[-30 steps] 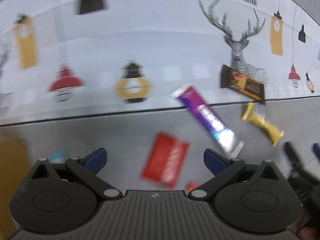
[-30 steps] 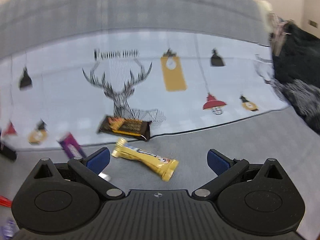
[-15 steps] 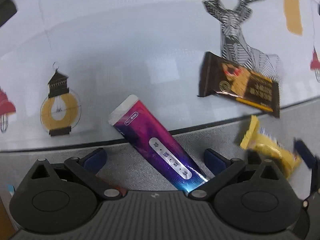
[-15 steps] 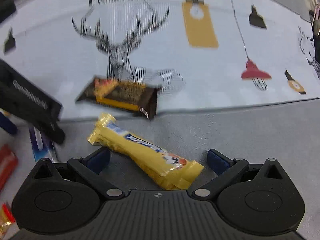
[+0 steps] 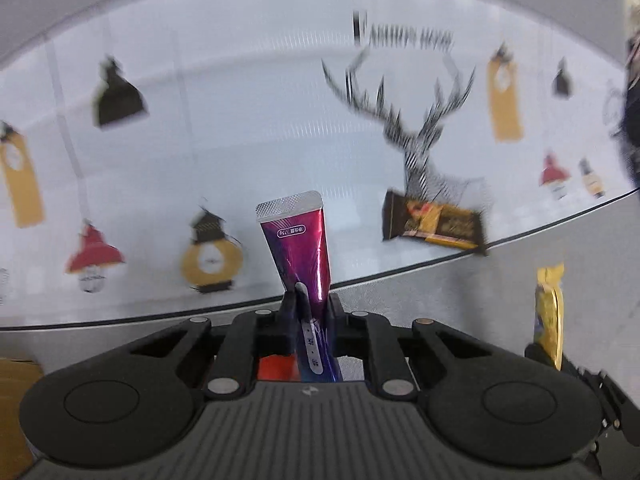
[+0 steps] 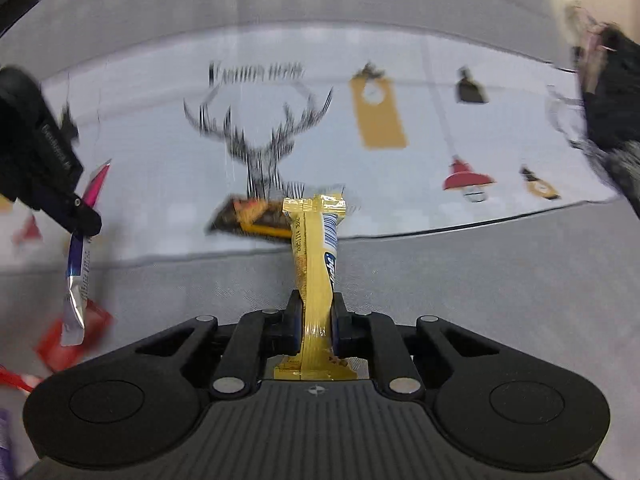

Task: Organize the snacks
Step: 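Grasp the purple tube with left tool while right tool grasps yellow bar, then carry the purple tube and yellow bar over the box and release both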

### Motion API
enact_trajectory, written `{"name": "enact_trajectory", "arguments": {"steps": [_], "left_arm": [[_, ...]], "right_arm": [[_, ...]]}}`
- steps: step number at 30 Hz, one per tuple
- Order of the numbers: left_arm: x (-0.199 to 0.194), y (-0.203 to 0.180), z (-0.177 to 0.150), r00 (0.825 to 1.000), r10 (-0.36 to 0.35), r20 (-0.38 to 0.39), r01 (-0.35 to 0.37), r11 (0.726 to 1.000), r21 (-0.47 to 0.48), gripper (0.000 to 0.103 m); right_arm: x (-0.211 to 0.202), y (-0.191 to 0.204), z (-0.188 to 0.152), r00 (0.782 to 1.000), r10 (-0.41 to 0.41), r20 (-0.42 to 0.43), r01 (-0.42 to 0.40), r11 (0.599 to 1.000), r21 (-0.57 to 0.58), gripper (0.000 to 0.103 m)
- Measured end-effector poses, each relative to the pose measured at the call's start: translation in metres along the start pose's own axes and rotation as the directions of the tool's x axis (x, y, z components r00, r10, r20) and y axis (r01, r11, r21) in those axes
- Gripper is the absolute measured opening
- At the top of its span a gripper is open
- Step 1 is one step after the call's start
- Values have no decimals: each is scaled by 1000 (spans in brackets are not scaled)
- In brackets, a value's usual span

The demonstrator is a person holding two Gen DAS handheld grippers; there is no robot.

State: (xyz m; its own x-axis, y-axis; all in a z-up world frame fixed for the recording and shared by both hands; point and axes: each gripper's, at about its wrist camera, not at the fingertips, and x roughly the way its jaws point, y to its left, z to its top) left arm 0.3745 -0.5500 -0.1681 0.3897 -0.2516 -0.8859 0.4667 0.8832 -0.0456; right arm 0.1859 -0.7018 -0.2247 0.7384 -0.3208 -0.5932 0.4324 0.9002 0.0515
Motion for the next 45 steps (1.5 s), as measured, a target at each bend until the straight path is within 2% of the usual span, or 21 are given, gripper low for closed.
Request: {"name": "enact_trajectory", "arguments": {"steps": [4,9,14,17,23,28,32,36,45], "left_arm": [[-68,17,-7,995,-38,97,39,999,-14,16],[-161,43,-40,980,-55,190,58,998,-7,16],[-248,75,-89,965,-51,256,58,998,-19,16],[-292,99,-126,959,-36,282,47,998,-32,16],[-363,158,-212,951,32,308,-7,996,-84,16],[-404,205,-286,946,98,309,-54,987,-149,16],[-423,234,-342,945,138,298,-82,978,-194,16],[-431,254,-383,947,151,282,-86,970,-228,16],[-442,271,-434,941,146,305,-60,960,-274,16]], "right_arm": [[-65,17,2,997,18,71,-25,995,97,14],[-143,50,3,986,75,146,-99,982,159,14],[-221,95,-6,970,169,172,-191,975,118,14],[-267,126,-17,959,226,171,-238,970,55,14],[-345,192,-43,918,379,119,-378,925,-35,14],[-390,252,-67,865,499,49,-492,864,-105,14],[-418,292,-85,829,560,-18,-555,817,-155,14],[-448,321,-95,819,573,-23,-561,793,-239,14],[-482,340,-106,832,554,-16,-532,789,-309,14]]}}
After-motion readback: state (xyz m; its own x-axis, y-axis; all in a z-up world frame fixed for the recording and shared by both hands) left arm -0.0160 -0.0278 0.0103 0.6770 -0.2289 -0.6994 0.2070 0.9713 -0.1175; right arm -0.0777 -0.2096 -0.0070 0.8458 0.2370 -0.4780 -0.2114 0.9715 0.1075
